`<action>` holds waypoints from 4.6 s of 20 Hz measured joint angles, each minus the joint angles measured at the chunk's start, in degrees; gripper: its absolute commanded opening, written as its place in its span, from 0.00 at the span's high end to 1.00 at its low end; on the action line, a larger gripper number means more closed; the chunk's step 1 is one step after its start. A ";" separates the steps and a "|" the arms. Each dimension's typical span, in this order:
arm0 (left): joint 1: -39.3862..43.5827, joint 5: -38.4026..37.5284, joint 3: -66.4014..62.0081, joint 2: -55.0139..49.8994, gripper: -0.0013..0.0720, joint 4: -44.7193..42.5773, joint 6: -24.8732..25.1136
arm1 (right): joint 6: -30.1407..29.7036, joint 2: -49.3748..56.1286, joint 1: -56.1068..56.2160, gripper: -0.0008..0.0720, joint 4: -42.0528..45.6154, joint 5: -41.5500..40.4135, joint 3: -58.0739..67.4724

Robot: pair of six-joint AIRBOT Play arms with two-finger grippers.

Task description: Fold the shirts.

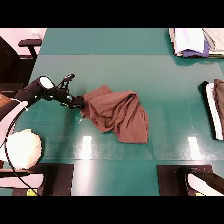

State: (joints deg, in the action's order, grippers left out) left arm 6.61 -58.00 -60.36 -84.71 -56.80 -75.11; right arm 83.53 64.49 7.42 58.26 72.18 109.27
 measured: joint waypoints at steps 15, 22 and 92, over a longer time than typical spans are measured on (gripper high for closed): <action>-4.52 -4.55 -15.82 1.40 0.95 -1.90 0.17 | 1.86 -8.52 -2.25 0.42 -6.16 0.63 -69.29; -4.59 -4.57 -16.11 1.40 0.95 -1.99 0.17 | 0.13 1.14 12.04 0.96 -12.13 -10.12 -73.26; -16.48 -4.31 18.67 13.79 0.83 3.28 0.57 | -4.55 -0.66 -5.79 0.50 -3.23 -0.98 -43.34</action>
State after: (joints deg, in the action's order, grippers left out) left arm -9.87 -62.30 -41.69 -70.91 -53.52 -74.54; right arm 78.98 63.83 1.63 55.02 71.20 65.93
